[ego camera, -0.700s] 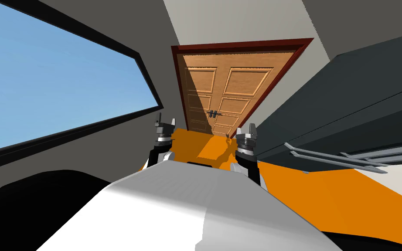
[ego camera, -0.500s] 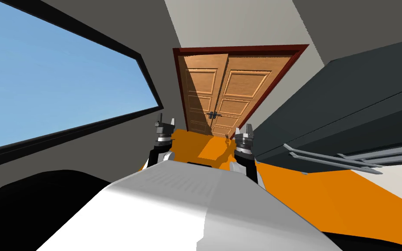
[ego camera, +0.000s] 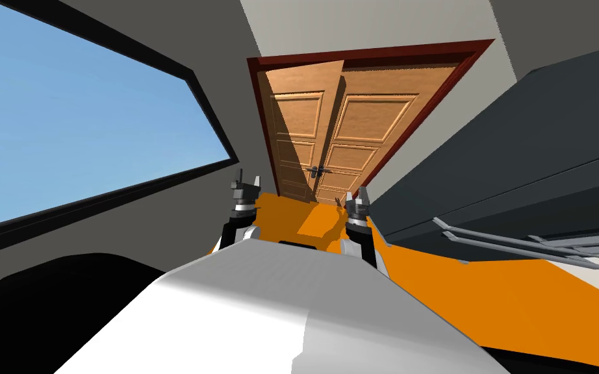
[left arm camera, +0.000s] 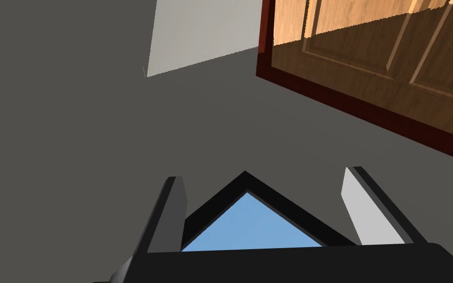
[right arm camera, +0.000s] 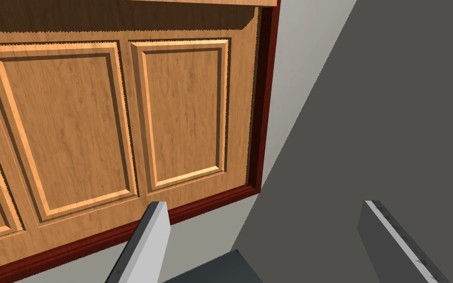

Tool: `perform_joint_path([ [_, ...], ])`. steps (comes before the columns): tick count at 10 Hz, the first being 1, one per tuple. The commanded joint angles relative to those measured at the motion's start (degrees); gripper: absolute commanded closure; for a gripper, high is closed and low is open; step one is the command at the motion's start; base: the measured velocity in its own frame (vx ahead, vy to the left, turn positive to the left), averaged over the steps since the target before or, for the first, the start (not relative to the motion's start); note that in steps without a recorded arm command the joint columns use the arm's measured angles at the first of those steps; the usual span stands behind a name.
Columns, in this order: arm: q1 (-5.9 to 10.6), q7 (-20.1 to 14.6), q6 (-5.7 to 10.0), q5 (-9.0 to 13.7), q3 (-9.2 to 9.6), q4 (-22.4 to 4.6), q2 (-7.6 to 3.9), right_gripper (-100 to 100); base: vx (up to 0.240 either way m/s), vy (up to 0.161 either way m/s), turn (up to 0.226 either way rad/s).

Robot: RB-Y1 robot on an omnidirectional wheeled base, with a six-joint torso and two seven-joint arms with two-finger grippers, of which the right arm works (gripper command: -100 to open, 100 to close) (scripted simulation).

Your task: Pull the door open

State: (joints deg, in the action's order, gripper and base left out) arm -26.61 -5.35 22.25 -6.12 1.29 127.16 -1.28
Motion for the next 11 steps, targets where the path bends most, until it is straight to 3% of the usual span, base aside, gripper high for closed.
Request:
perform_joint_path([
  [1,1.30,-0.22,-0.03,-0.12,-0.25,-1.92,-0.32,-100,0.085,0.006,-0.010],
  [11,10.36,-2.28,0.98,-0.92,-2.20,-17.55,-2.74,-100,0.098,0.005,-0.011],
])
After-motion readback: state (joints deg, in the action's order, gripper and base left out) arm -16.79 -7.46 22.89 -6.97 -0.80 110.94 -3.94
